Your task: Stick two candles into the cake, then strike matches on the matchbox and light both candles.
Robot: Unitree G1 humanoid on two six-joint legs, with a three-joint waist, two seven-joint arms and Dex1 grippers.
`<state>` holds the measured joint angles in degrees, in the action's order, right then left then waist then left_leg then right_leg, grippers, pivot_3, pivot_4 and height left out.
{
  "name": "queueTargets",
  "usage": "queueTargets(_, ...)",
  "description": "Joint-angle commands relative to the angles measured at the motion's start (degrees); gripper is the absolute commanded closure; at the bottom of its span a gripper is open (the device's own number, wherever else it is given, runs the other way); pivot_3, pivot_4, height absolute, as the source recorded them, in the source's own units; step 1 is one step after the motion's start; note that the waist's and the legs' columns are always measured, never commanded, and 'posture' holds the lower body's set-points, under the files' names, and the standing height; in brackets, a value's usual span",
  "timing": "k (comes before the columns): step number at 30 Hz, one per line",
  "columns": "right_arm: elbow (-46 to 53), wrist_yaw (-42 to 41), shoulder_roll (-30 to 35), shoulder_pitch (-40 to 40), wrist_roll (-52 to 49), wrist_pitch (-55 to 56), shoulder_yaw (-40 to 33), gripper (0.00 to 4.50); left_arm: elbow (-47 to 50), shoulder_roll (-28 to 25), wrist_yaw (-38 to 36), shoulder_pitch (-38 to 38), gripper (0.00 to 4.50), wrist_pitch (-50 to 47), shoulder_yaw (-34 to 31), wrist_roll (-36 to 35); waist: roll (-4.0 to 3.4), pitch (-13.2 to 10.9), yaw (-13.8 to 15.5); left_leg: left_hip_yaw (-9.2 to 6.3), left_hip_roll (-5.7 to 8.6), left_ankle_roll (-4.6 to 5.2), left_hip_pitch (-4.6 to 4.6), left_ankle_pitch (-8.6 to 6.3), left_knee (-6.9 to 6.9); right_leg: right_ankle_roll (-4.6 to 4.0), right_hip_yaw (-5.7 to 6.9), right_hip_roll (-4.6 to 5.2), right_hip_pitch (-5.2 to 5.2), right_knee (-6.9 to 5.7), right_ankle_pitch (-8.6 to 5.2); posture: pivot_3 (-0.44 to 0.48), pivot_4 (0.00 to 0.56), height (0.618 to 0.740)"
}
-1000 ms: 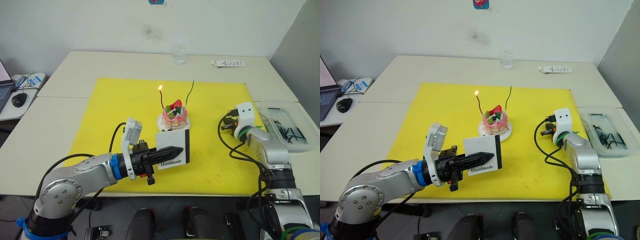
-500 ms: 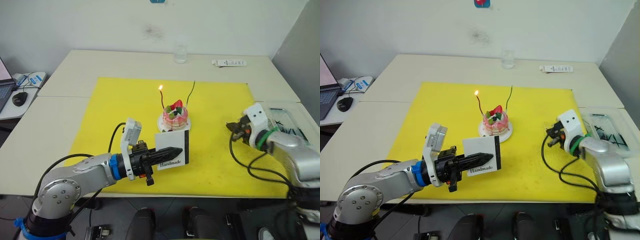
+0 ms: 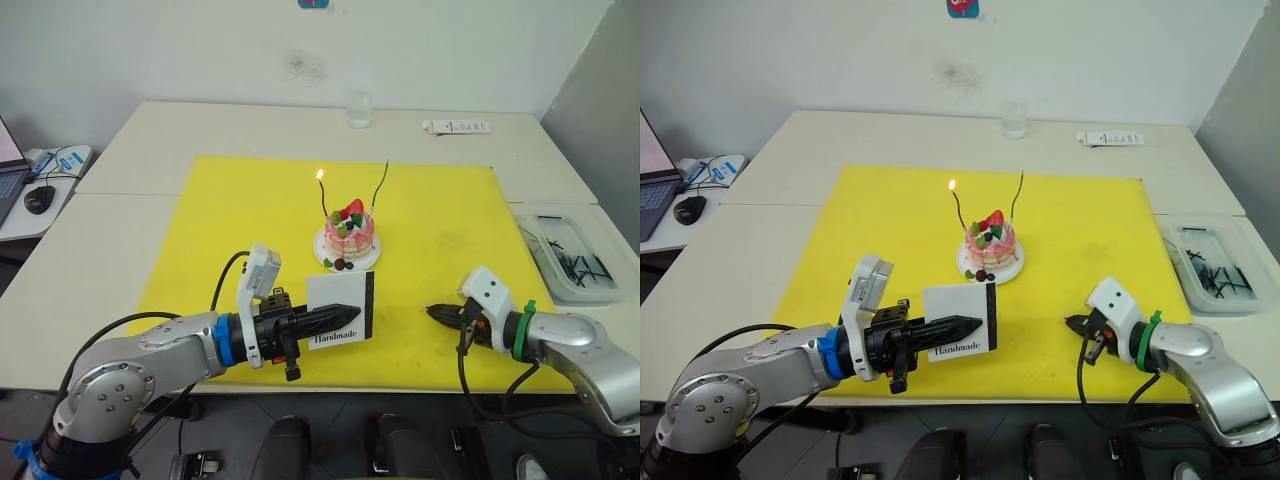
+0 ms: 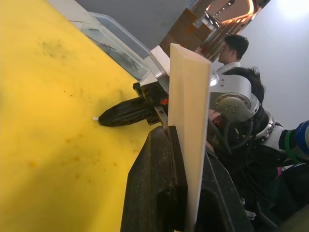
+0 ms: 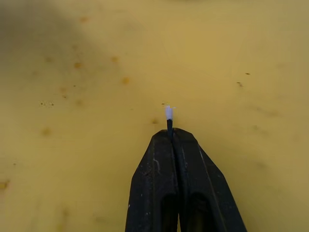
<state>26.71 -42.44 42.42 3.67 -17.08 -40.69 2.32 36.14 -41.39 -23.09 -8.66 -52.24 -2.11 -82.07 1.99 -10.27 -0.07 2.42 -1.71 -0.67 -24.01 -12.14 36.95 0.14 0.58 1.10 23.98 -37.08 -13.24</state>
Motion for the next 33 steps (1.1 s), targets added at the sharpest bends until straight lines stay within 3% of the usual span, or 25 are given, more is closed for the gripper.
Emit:
queueTargets(1,0.78,0.16,-0.16,-0.28,-0.1,2.04,-1.09,4.29,1.74,-0.81,-1.29,-0.41,4.5,0.32,-1.22,-0.45,0.0,0.0,0.01,0.01,0.0,0.0,0.0,0.0,0.0,0.0,0.0,0.01,0.0,0.01,0.0,0.0,0.15,0.74)
queueTargets(4,-0.32,-0.89,-1.02,-1.24,-1.18,4.71,-1.93,3.53,1.31,-1.05,-1.79,-0.89,4.5,0.26,-0.91,-0.23,0.0,0.0,0.03,0.0,0.0,0.0,0.0,0.0,0.0,0.0,0.01,0.01,0.0,0.0,0.0,0.0,0.15,0.74)
queueTargets(7,-2.13,-4.68,-2.97,-3.93,-4.31,10.09,-3.83,2.42,1.13,-1.19,-2.3,-1.14,4.5,0.08,-0.7,-0.17,0.01,0.0,0.03,-0.05,0.0,0.0,0.01,0.0,0.0,-0.01,0.05,0.01,-0.02,0.0,-0.01,0.0,0.15,0.74)
queueTargets(16,-17.8,-8.33,-6.57,-4.91,-0.58,30.29,-4.29,2.42,0.67,-1.88,-3.32,-2.23,4.5,-0.74,-0.75,-0.55,0.0,0.0,0.0,-0.04,0.02,0.0,0.14,0.0,0.04,-0.01,0.03,0.01,-0.19,0.01,-0.01,0.0,0.15,0.74)
queueTargets(27,-28.21,-9.93,-8.79,-1.64,0.73,37.87,-2.5,2.42,0.6,-1.58,-3.26,-2.79,4.5,-1.07,-0.28,-0.62,0.04,0.03,-0.02,-0.05,0.01,0.0,0.4,0.0,0.1,-0.02,0.0,0.08,-0.47,0.04,0.0,0.0,0.15,0.74)
queueTargets(33,-26.38,-11.03,-7.76,-0.53,-0.37,36.69,-2.63,2.42,0.64,-2.12,-3.55,-2.68,4.5,-1.32,-0.72,-1.14,0.04,0.03,-0.03,-0.13,0.01,-0.01,0.74,0.0,0.07,-0.03,-0.01,0.23,-0.73,0.08,-0.01,0.0,0.15,0.74)
